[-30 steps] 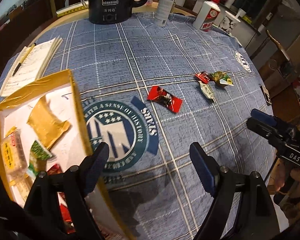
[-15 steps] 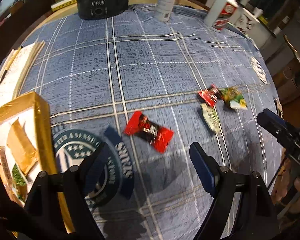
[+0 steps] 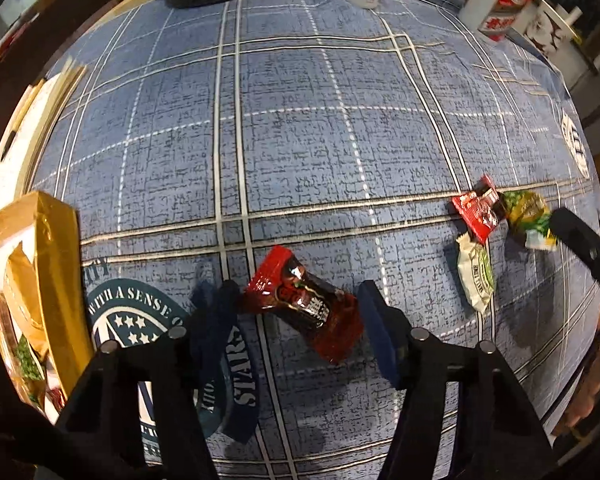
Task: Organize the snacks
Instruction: 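Grasp the red-black candy with the left tool while the right tool grasps the green pea pack, then carry the red-black candy and green pea pack over the cardboard tray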
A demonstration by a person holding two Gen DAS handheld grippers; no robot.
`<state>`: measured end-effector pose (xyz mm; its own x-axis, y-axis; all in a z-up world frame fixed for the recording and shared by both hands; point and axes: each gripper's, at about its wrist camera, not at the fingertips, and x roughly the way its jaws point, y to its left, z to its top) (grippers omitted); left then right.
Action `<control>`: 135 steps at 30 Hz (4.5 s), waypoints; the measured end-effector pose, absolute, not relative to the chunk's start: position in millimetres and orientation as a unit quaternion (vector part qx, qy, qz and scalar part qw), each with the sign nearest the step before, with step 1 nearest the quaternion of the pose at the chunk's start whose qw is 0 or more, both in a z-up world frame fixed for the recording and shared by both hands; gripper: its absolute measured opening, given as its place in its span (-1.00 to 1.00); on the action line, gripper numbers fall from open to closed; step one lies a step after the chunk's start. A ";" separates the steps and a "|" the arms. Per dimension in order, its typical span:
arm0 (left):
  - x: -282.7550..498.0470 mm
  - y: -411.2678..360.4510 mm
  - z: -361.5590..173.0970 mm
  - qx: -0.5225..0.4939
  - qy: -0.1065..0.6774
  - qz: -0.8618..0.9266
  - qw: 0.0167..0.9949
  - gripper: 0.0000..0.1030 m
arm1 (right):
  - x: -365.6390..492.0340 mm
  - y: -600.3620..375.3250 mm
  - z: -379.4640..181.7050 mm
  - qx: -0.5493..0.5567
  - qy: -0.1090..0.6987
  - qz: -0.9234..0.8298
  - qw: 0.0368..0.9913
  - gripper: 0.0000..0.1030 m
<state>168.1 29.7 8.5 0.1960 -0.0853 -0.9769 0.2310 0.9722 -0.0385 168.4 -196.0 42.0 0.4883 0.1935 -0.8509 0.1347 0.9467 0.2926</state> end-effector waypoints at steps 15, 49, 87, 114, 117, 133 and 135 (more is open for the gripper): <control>168.6 55.1 11.9 0.069 0.613 -0.146 0.773 -0.40 | 168.2 -185.6 31.4 0.146 0.514 0.021 0.845 -0.79; 118.3 75.9 17.7 0.057 0.624 -0.192 0.755 -0.42 | 143.4 -164.1 22.7 0.128 0.533 0.014 0.836 -0.27; 86.0 111.2 58.3 0.028 0.603 -0.218 0.767 -0.42 | 112.2 -125.9 54.5 0.141 0.505 0.052 0.850 -0.43; 63.8 154.9 74.4 0.021 0.587 -0.200 0.784 -0.42 | 104.5 -44.4 66.5 0.118 0.501 0.119 0.849 -0.43; 62.0 161.7 76.1 0.020 0.585 -0.197 0.787 -0.42 | 105.1 -35.9 67.9 0.115 0.500 0.125 0.849 -0.43; 50.6 228.7 83.1 0.008 0.582 -0.166 0.796 -0.42 | 104.6 13.7 77.4 0.097 0.498 0.166 0.845 -0.43; 49.5 241.7 81.5 0.004 0.584 -0.155 0.796 -0.42 | 103.5 21.1 78.9 0.094 0.498 0.173 0.844 -0.43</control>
